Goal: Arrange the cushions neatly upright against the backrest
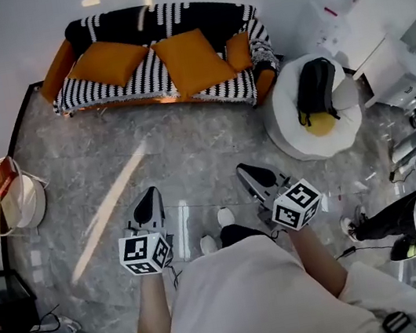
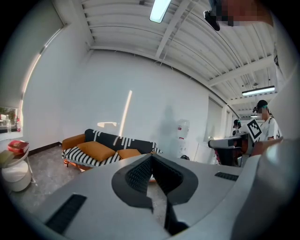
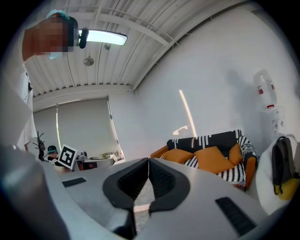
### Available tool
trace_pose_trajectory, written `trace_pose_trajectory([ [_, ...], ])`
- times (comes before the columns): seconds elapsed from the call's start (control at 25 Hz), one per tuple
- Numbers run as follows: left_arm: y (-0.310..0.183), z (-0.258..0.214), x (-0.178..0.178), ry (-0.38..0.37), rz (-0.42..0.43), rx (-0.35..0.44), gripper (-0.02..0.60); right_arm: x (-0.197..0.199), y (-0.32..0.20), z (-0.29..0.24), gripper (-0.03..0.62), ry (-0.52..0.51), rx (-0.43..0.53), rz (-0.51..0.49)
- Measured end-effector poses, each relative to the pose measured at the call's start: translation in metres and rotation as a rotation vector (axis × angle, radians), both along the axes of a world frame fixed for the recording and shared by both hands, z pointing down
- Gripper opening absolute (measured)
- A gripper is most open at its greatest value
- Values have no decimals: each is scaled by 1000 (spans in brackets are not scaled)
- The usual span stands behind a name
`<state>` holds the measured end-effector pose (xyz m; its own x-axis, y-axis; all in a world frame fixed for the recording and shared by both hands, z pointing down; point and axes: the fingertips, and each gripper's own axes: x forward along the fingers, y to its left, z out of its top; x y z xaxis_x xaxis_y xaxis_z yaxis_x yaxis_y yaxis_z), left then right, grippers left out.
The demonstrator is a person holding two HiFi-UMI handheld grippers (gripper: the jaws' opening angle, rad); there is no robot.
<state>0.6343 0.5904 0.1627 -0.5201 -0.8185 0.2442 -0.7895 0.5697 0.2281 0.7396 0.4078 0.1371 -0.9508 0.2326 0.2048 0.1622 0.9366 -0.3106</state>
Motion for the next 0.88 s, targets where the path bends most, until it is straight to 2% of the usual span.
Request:
trace_pose_trajectory([
  [0.44,-16,19,-23,22,15,-34,17,-37,-26,17,23,-1,-38,-10],
  [0.88,-77,26,-100,48,-24,-65,17,-114,-99,30,24,8,-59,-27],
])
